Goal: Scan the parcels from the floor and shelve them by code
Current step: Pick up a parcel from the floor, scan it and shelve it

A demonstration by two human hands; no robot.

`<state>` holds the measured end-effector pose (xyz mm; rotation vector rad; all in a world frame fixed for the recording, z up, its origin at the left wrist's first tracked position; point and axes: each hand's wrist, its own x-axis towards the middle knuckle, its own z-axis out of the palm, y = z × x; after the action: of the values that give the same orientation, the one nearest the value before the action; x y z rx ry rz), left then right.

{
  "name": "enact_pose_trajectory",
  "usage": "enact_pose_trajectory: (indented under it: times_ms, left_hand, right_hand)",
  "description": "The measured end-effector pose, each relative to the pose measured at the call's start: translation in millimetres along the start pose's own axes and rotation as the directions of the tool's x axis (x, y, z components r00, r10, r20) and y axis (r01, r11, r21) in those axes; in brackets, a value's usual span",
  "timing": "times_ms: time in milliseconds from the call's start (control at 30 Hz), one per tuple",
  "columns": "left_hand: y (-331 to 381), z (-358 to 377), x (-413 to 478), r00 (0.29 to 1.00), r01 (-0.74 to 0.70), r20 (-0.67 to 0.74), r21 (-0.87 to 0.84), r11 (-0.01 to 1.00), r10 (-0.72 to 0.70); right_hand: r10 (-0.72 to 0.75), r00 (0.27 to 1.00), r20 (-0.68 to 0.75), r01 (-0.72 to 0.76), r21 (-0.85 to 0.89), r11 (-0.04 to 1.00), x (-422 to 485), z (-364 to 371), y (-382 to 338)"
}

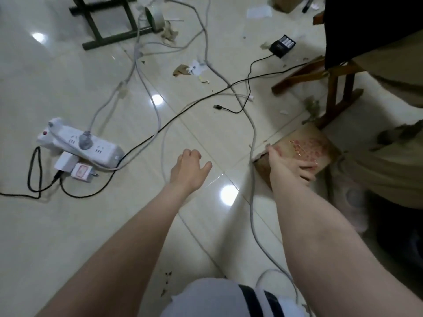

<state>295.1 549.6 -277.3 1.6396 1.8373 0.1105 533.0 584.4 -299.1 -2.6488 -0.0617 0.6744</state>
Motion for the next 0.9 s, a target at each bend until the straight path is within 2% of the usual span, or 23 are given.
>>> enact_pose_trajectory:
  times_ms: [100,200,367,500,633,700,800,900]
  left_hand:
    - [2,4,-7,1.000,0.007,0.005,-0.040,0.999,-0.007]
    - [2,-10,-33,0.993,0.113,0.036,-0.157,0.981,-0.109]
    - [-2,-79,-96,0.927,0.370,0.101,-0.416,0.831,-0.362]
    - [-4,-163,-144,0.865,0.481,0.212,-0.611,0.629,-0.455]
    - [5,-253,-200,0.847,0.454,0.253,-0.802,0.389,-0.467]
    - [10,-297,-231,0.854,0.421,0.273,-0.863,0.279,-0.444]
    - [6,-348,-277,0.814,0.406,0.275,-0.899,0.163,-0.511]
    - [6,-397,-332,0.774,0.419,0.279,-0.899,0.129,-0.569]
  right_hand:
    - [-0.058,0.996,0.067,0.061,-0.052,0.997,-12,-9,11]
    - [-0.136,0.971,0.195,0.159,-0.103,0.982,-49,-23,28]
    - [-0.215,0.843,0.494,0.228,0.035,0.973,-146,-65,33]
    - [-0.255,0.675,0.693,0.189,0.171,0.967,-231,-117,19]
    - [-0.236,0.450,0.861,0.038,0.246,0.968,-317,-176,0]
    - [-0.211,0.365,0.907,-0.043,0.243,0.969,-359,-204,-7]
    - [-0.145,0.278,0.949,-0.179,0.200,0.963,-417,-245,-9]
    - [-0.133,0.147,0.980,-0.260,0.168,0.951,-467,-286,-2]
